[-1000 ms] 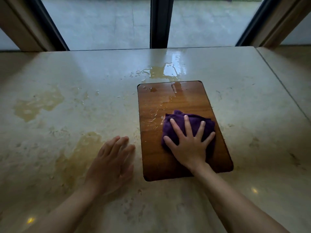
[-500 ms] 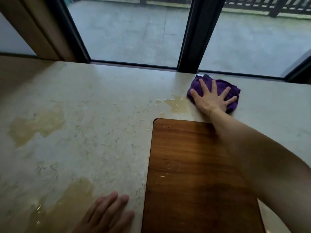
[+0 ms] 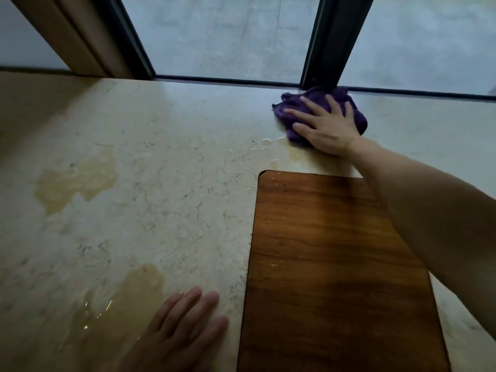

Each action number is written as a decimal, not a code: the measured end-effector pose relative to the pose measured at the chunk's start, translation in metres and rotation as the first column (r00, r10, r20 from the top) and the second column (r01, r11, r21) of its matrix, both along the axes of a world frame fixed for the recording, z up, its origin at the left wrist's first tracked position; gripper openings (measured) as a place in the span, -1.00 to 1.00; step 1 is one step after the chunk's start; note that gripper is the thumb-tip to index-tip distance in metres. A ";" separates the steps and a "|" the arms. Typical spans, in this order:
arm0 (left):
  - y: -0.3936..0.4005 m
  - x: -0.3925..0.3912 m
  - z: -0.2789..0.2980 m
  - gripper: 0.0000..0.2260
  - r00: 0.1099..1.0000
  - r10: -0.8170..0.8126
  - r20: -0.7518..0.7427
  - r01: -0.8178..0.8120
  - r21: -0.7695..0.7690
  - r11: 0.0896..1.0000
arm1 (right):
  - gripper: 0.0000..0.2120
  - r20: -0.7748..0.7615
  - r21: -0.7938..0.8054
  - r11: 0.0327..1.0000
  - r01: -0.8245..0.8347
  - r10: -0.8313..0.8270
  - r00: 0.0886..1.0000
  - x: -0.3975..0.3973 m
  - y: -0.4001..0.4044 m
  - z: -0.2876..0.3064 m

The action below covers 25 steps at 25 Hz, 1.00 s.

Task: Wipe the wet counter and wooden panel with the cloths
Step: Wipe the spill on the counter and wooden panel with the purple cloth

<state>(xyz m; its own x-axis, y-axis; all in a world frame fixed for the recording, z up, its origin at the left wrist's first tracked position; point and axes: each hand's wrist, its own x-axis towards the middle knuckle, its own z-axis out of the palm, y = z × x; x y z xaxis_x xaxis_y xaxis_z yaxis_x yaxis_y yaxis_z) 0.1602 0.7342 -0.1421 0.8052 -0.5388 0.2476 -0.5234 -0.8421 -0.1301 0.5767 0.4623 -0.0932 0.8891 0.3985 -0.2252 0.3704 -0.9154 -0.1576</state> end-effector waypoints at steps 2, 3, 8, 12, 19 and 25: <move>-0.002 -0.002 0.009 -0.57 0.996 -0.002 -0.084 -0.003 -0.054 0.999 | -0.55 -0.007 0.007 0.998 -0.057 0.057 0.998 -0.035 -0.002 0.001; -0.003 -0.002 0.014 -0.53 0.992 0.001 -0.129 -0.012 -0.084 0.996 | -0.55 -0.010 0.016 0.996 -0.087 0.087 0.996 -0.054 -0.002 0.002; -0.003 -0.005 0.022 -0.44 0.965 0.018 -0.262 -0.043 -0.091 0.995 | -0.57 -0.034 0.023 0.987 -0.157 0.157 0.987 -0.172 -0.013 0.005; -0.003 -0.008 0.027 -0.45 0.957 0.047 -0.286 -0.069 -0.068 0.995 | -0.56 0.009 -0.005 0.985 -0.171 0.171 0.985 -0.297 -0.022 0.004; -0.004 -0.006 0.027 -0.47 0.928 0.059 -0.369 -0.101 -0.097 0.990 | -0.57 -0.069 -0.010 0.998 0.054 -0.055 0.996 -0.533 -0.033 0.015; -0.004 -0.004 0.029 -0.45 0.932 0.006 -0.361 -0.069 -0.161 0.985 | -0.57 -0.024 -0.042 0.984 0.176 -0.177 0.984 -0.676 -0.030 0.009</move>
<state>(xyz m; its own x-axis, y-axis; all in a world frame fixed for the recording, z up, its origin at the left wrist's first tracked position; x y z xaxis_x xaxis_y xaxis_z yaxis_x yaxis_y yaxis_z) 0.1559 0.7302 -0.1135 0.8759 -0.4820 0.0234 -0.4760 -0.8551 0.2052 -0.0989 0.4318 -0.0838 0.9379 0.2263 -0.2630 0.1985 -0.9717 -0.1281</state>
